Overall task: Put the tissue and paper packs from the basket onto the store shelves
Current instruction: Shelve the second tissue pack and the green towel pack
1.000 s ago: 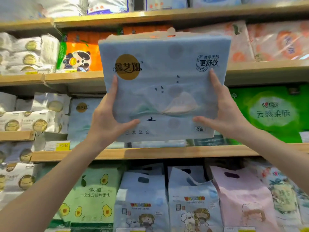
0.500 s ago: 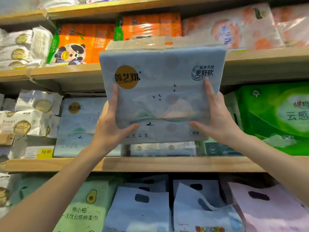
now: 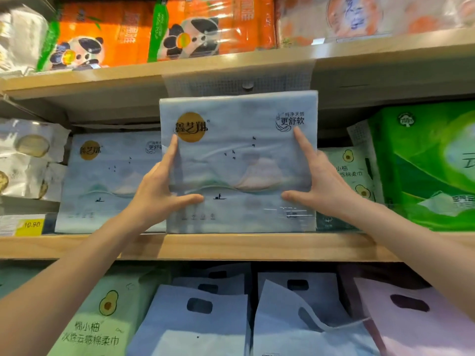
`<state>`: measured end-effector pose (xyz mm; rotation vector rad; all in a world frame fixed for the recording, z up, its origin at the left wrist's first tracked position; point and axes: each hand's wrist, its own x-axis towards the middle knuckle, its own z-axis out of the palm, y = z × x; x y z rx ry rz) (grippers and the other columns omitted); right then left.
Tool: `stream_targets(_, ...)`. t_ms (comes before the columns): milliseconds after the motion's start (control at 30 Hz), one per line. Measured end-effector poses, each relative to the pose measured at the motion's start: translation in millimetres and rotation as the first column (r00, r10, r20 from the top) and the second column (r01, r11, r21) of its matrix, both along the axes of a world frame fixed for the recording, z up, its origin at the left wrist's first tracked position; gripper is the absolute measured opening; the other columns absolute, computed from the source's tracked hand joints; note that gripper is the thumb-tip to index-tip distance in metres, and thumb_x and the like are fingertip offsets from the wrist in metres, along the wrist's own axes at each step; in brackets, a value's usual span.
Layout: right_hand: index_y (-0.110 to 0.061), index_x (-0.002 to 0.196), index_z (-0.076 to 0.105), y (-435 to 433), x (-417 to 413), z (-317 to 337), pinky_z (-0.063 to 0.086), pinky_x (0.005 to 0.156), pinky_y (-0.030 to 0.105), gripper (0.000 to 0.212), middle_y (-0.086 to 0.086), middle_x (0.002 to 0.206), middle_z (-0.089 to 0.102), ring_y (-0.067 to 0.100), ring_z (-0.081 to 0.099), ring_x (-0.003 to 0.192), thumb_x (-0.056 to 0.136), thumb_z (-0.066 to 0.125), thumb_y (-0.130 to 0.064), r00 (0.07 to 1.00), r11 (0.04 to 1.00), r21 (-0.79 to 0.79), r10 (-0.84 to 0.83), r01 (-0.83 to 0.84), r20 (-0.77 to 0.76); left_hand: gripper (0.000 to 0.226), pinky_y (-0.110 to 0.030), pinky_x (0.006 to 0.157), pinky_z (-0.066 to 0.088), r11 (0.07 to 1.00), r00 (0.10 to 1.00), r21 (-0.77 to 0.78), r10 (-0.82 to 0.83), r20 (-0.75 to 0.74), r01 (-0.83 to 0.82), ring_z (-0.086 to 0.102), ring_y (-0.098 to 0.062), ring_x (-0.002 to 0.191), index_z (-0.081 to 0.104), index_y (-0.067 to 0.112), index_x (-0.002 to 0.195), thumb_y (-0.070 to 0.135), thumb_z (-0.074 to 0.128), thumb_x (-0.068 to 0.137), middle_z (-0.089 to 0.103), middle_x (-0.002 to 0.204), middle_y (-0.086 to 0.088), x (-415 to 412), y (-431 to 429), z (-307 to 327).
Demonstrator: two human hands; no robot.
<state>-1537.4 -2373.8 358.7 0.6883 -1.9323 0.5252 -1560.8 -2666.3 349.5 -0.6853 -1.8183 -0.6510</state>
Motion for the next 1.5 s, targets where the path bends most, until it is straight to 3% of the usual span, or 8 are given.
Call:
stream_targets(167, -0.054, 0.131, -0.023, 3, -17, 16, 0.031, 0.102, 0.034, 0.114, 0.02, 0.144, 0.025, 0.033, 0.037, 0.128, 0.073, 0.073, -0.031, 0.985, 0.994, 0.073, -0.096, 0.087, 0.14, 0.109, -0.022, 0.087, 0.034, 0.998, 0.992, 0.014, 0.061, 0.112, -0.063, 0.036, -0.014, 0.132, 0.001, 0.035, 0.148, 0.03, 0.077, 0.07, 0.02, 0.135, 0.025, -10, 3, 8)
stream_targets(267, -0.045, 0.135, -0.026, 7, -28, 27, 0.031, 0.102, 0.036, 0.115, 0.025, 0.146, 0.023, 0.034, 0.036, 0.129, 0.075, 0.071, -0.035, 0.958, 0.981, 0.137, -0.168, 0.139, 0.232, 0.106, -0.027, 0.084, 0.036, 0.993, 0.975, -0.008, 0.113, 0.192, -0.114, 0.04, -0.022, 0.129, 0.001, 0.033, 0.148, 0.033, 0.075, 0.072, 0.02, 0.149, 0.017, -15, 4, 14)
stream_targets(500, -0.047, 0.128, -0.036, 9, -45, 42, 0.035, 0.104, 0.041, 0.115, 0.018, 0.156, -0.004, 0.034, 0.029, 0.137, 0.077, 0.067, -0.042, 0.886, 0.957, 0.233, -0.253, 0.171, 0.389, 0.11, -0.023, 0.1, 0.024, 0.975, 0.931, -0.104, 0.219, 0.292, -0.197, 0.013, -0.012, 0.143, -0.004, 0.022, 0.149, 0.037, 0.074, 0.073, 0.007, 0.157, 0.009, -28, 5, 30)
stream_targets(633, -0.045, 0.128, -0.038, 6, -49, 48, 0.025, 0.112, 0.044, 0.116, 0.021, 0.155, -0.002, 0.035, 0.022, 0.14, 0.077, 0.066, -0.043, 0.867, 0.943, 0.259, -0.3, 0.208, 0.397, 0.113, -0.024, 0.094, 0.029, 0.97, 0.913, -0.102, 0.241, 0.329, -0.22, 0.025, -0.018, 0.139, -0.006, 0.022, 0.149, 0.038, 0.076, 0.071, 0.015, 0.156, 0.004, -37, 4, 33)
stream_targets(967, -0.041, 0.132, -0.036, -3, -38, 43, 0.035, 0.1, 0.038, 0.113, 0.028, 0.152, -0.002, 0.04, 0.032, 0.132, 0.08, 0.064, -0.04, 0.853, 0.924, 0.253, -0.366, 0.287, 0.372, 0.114, -0.034, 0.111, 0.026, 0.978, 0.901, -0.076, 0.208, 0.38, -0.194, 0.018, -0.018, 0.142, -0.008, 0.025, 0.148, 0.037, 0.076, 0.071, 0.01, 0.157, 0.005, -39, 2, 34)
stream_targets(1200, -0.044, 0.135, -0.028, -7, -23, 39, 0.036, 0.098, 0.038, 0.113, 0.025, 0.152, 0.007, 0.04, 0.041, 0.124, 0.077, 0.068, -0.04, 0.862, 0.936, 0.201, -0.346, 0.289, 0.371, 0.103, -0.034, 0.081, 0.042, 0.963, 0.874, -0.103, 0.271, 0.404, -0.251, 0.049, -0.028, 0.109, -0.004, 0.027, 0.149, 0.036, 0.07, 0.077, 0.031, 0.148, -0.005, -24, 2, 28)
stream_targets(1333, -0.036, 0.143, -0.015, -8, -14, 38, 0.038, 0.098, 0.041, 0.105, 0.025, 0.15, 0.015, 0.04, 0.044, 0.116, 0.078, 0.066, -0.043, 0.86, 0.926, 0.182, -0.376, 0.332, 0.345, 0.09, -0.037, 0.105, 0.03, 0.952, 0.881, -0.115, 0.307, 0.361, -0.284, 0.027, -0.023, 0.139, 0.011, 0.016, 0.148, 0.04, 0.066, 0.081, 0.022, 0.155, -0.003, -6, -9, 26)
stream_targets(1500, -0.021, 0.147, 0.001, -14, 8, 34, 0.03, 0.105, 0.046, 0.095, 0.022, 0.15, 0.019, 0.039, 0.028, 0.134, 0.08, 0.063, -0.044, 0.839, 0.908, 0.157, -0.418, 0.388, 0.349, 0.082, -0.04, 0.107, 0.033, 0.953, 0.876, -0.121, 0.302, 0.377, -0.276, 0.035, -0.025, 0.135, 0.018, 0.017, 0.147, 0.041, 0.063, 0.083, 0.025, 0.153, -0.006, 25, -25, 16)
